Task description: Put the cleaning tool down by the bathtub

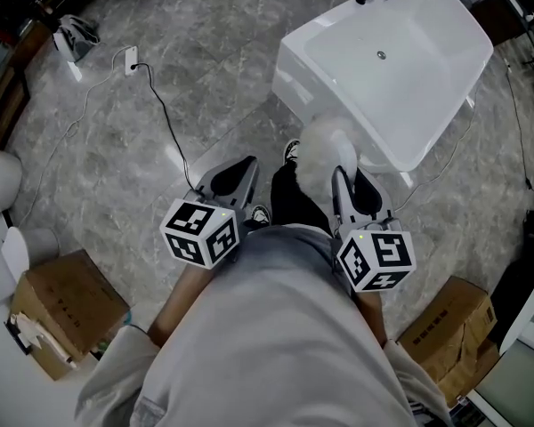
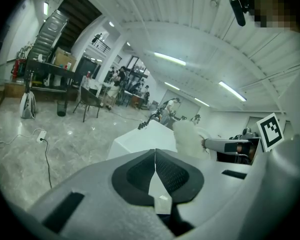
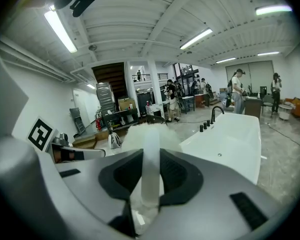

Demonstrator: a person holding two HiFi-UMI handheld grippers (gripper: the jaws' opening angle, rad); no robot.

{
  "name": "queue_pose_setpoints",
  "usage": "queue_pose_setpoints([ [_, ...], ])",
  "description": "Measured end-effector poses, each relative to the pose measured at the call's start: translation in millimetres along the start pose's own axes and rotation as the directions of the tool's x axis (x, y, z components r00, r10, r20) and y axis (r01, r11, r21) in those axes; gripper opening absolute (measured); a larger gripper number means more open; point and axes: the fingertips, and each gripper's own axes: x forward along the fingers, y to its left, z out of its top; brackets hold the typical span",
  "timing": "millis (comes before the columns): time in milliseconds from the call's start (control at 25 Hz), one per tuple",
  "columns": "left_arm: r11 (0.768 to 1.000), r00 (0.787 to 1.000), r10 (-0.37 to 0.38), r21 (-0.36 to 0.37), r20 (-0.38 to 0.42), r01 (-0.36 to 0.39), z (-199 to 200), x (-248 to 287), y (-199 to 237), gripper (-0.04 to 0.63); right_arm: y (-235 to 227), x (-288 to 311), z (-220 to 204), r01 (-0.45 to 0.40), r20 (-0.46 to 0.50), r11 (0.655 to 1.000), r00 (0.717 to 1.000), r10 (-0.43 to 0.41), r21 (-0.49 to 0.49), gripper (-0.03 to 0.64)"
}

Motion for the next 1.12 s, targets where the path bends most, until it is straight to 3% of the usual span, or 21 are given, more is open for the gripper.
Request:
queue_pose_setpoints([
  [1120, 0.993, 0.993, 0.119, 0.022, -0.011, -0.119, 140, 219, 58, 0.009, -164, 212, 118, -0.093, -0.031, 0.995, 0.995, 0.094, 0.027, 0.083],
])
